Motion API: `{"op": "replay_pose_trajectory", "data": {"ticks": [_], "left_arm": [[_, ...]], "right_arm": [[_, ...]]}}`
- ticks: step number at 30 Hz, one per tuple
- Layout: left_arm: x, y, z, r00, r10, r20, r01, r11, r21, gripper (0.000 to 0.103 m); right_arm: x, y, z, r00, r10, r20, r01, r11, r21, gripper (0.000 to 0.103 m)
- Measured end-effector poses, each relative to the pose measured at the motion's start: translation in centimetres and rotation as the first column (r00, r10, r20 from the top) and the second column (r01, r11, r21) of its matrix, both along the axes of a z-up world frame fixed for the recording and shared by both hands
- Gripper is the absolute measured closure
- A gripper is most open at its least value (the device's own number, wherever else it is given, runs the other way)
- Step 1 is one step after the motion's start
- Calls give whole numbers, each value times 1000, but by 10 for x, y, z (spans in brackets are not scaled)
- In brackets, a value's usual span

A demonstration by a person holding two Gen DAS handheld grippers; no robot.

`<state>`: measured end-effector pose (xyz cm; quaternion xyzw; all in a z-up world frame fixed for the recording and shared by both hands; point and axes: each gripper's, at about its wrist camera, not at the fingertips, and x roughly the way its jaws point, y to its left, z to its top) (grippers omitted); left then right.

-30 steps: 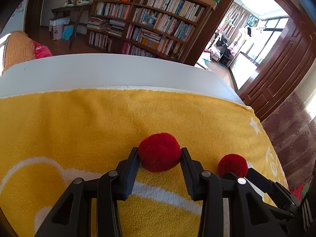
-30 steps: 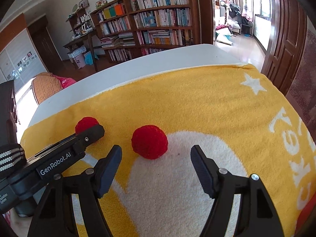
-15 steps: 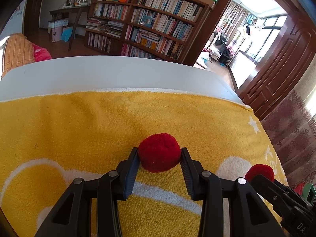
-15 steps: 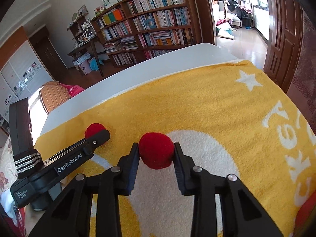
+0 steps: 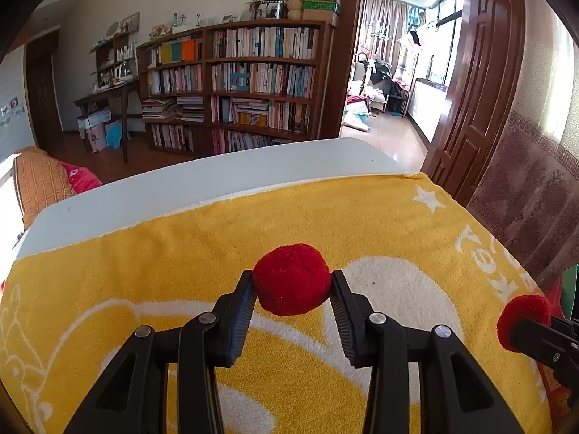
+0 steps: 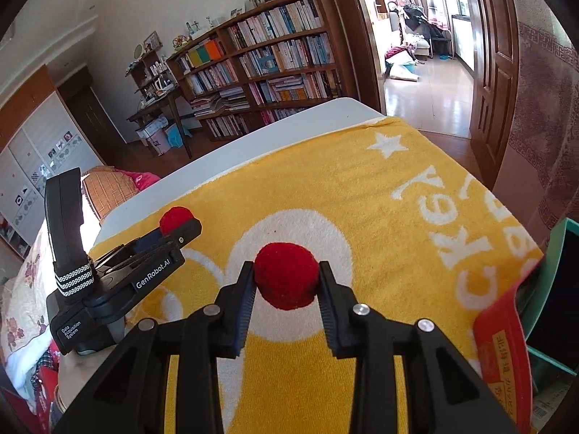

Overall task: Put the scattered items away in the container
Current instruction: 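Carry both red balls over the red tin with both grippers, then open both grippers to drop the red balls into the tin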

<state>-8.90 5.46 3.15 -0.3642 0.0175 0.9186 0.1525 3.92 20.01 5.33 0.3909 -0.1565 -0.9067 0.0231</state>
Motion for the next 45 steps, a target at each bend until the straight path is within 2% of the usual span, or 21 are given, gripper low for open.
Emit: {"op": "replay_pose_trajectory", "data": {"ticks": [4,13,21,30,38,45], "left_arm": [[26,13,15,999,-34,-40,33,999,-28,60],[80,51,35,991,-109,-82,107,994,-28,60],[120,101,37,975,-200,-94,195,979,-57,60],[150,148,38,955,-278,-100,271,959,-85,60],[176,194,38,927,-365,-86,359,930,-80,60],[204,228,42,882,-468,-56,467,884,-30,60]], "right_arm": [[23,7,10,1000,8,-26,-8,1000,-14,67],[79,32,32,996,5,-94,-6,1000,-8,66],[125,77,41,988,-65,-138,64,998,-15,66],[154,127,39,979,-147,-144,145,989,-30,66],[181,161,41,970,-187,-153,188,982,-5,66],[220,205,43,951,-267,-158,271,963,2,66]]}}
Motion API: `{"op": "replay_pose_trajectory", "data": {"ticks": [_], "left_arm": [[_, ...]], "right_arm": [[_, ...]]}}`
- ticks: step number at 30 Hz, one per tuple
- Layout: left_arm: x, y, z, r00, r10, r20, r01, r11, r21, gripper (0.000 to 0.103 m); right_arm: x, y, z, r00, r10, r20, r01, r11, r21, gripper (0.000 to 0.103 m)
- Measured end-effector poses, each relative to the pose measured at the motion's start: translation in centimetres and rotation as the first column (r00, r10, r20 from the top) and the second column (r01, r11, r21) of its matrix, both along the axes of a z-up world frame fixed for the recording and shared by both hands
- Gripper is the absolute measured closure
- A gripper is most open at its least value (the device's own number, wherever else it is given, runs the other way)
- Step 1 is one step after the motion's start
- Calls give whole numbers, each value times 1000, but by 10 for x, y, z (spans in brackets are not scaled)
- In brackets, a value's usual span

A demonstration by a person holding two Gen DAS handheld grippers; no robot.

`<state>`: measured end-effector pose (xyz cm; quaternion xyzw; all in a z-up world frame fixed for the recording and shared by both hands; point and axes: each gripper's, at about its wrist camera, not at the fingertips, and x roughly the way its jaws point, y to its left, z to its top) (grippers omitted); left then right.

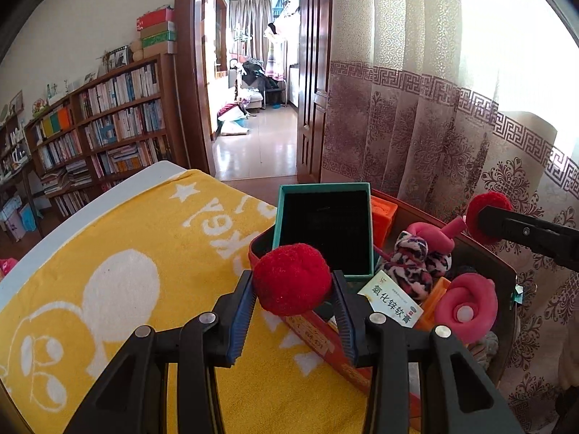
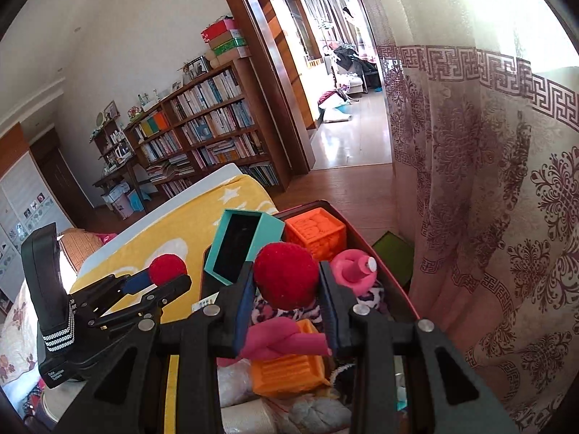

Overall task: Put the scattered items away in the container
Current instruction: 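Open both grippers to drop the red balls into the tin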

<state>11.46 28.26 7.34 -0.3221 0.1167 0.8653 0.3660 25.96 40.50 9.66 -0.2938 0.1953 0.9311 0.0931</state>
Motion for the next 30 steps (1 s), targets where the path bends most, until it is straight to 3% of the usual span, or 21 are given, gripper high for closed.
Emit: {"op": "replay_pose_trajectory", "data": {"ticks": [7,17,26,28,29,30], "left_arm": [[21,20,4,994,-94,63,91,995,51,60],[41,40,-1,984,-157,84,155,987,33,60],[43,41,-5,980,-172,101,169,985,40,58],[43,41,-4,977,-178,118,173,984,51,35],[43,39,-4,977,-172,122,166,984,57,18],[43,38,-4,977,-171,124,164,984,66,16]], "right_arm": [[27,32,-6,997,-72,15,72,997,-1,66],[18,24,-15,1000,24,17,-24,1000,-17,67],[-4,17,-36,992,92,91,-91,996,-16,64],[-5,20,-40,991,87,104,-85,996,-23,64],[-6,22,-41,990,83,110,-80,996,-31,64],[-5,24,-41,990,81,113,-77,996,-39,63]]}}
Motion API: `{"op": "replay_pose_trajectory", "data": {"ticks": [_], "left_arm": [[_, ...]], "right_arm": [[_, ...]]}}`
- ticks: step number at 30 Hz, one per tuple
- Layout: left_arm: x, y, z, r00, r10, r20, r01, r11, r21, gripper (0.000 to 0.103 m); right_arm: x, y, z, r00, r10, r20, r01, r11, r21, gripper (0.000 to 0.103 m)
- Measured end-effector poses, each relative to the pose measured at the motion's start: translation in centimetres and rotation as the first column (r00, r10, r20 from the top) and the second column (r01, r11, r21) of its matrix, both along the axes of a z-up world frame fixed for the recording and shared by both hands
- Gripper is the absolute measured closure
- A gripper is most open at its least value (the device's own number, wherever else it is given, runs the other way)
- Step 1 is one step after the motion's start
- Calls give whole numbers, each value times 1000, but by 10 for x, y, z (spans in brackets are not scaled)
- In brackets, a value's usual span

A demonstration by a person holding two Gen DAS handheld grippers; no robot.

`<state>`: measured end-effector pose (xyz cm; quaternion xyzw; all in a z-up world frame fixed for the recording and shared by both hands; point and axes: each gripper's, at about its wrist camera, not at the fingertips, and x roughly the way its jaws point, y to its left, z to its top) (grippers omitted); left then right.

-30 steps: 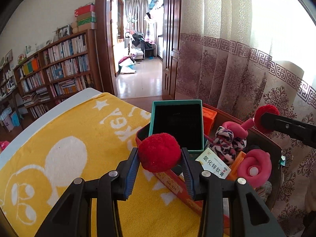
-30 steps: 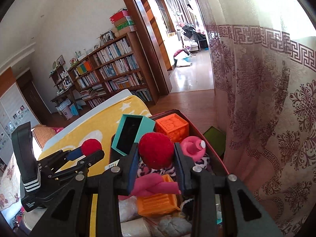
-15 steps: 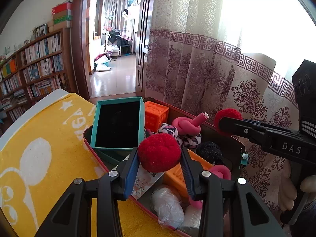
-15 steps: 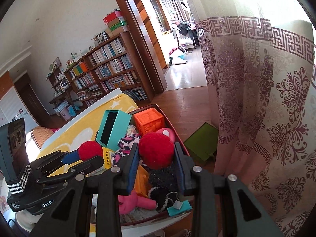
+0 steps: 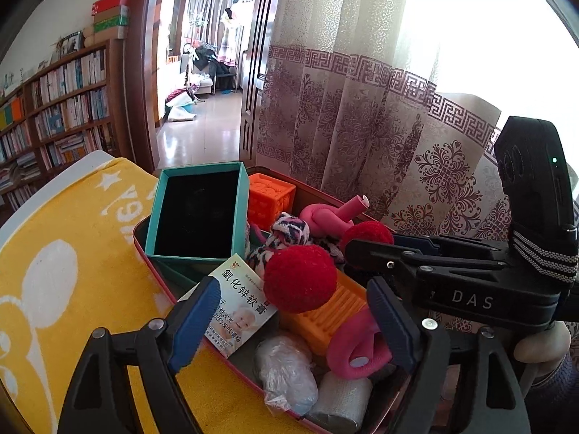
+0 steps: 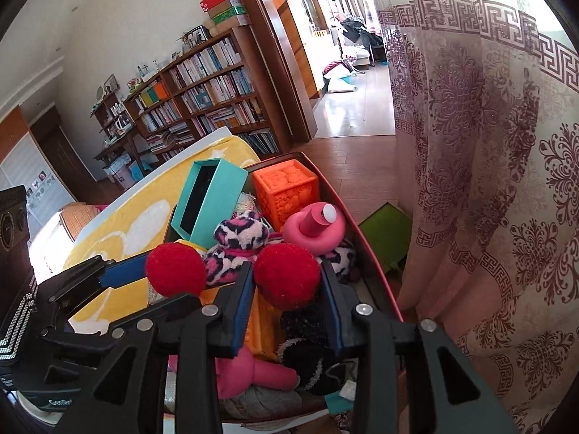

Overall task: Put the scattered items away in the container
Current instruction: 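Open both grippers to drop the red balls into the tin, then lift both grippers up and away from the filled tin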

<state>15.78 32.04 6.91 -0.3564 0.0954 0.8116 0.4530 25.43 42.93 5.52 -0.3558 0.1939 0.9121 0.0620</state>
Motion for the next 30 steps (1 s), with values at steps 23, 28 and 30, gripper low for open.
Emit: {"op": "replay_pose_trajectory", "data": {"ticks": [23,28,30], "left_arm": [[18,-36,17,982,186,29,-186,982,-16,1],[36,-28,14,972,236,4,-234,965,-118,1],[47,-25,16,973,229,-21,-230,965,-129,1]], "right_arm": [[61,2,19,995,83,48,-84,996,20,20],[75,-17,17,985,147,85,-154,985,83,20],[81,-24,16,981,164,98,-175,978,114,20]]}}
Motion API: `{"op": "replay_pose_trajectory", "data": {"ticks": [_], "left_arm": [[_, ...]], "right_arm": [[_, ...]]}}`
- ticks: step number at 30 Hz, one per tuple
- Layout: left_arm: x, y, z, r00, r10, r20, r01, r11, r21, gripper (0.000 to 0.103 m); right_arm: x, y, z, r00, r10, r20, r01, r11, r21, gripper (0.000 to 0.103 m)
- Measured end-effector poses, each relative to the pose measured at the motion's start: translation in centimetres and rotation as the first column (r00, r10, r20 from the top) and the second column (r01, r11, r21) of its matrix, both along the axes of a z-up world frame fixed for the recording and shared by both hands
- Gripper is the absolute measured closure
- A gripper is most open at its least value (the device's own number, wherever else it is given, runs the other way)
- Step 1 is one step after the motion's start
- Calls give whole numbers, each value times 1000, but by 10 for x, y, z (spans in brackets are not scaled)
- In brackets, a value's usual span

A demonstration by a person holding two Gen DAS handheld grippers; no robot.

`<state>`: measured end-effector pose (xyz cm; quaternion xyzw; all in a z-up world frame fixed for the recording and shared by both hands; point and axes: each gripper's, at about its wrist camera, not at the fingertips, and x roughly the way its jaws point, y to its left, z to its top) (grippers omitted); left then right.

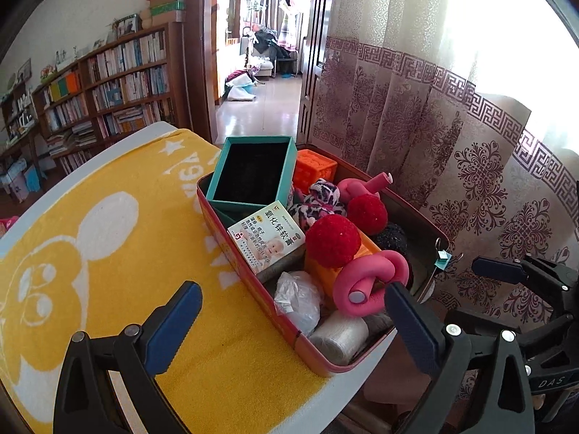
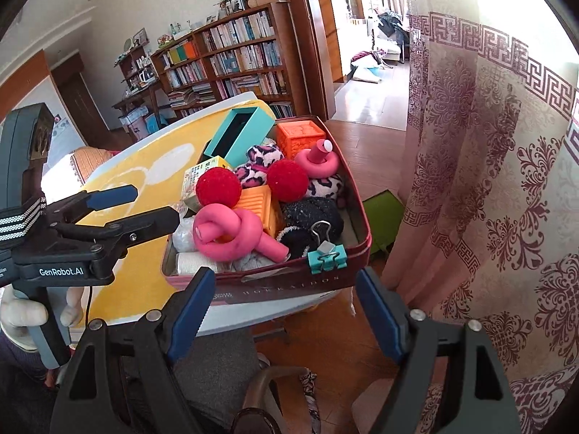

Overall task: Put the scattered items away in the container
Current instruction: 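Lift both grippers up and away from the filled tin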

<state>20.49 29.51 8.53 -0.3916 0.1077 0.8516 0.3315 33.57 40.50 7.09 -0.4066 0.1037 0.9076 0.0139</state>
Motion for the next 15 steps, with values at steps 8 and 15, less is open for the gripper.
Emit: {"op": "replay_pose_trajectory", "data": {"ticks": [8,15], "left_arm": [[19,0,4,993,14,121,-19,999,43,1],[36,-3,6,992,0,130,-11,997,81,1]], "right_arm": [[19,-2,-4,1000,-15,-27,16,1000,23,20],[32,4,-10,997,-54,-52,52,998,-29,20]]}}
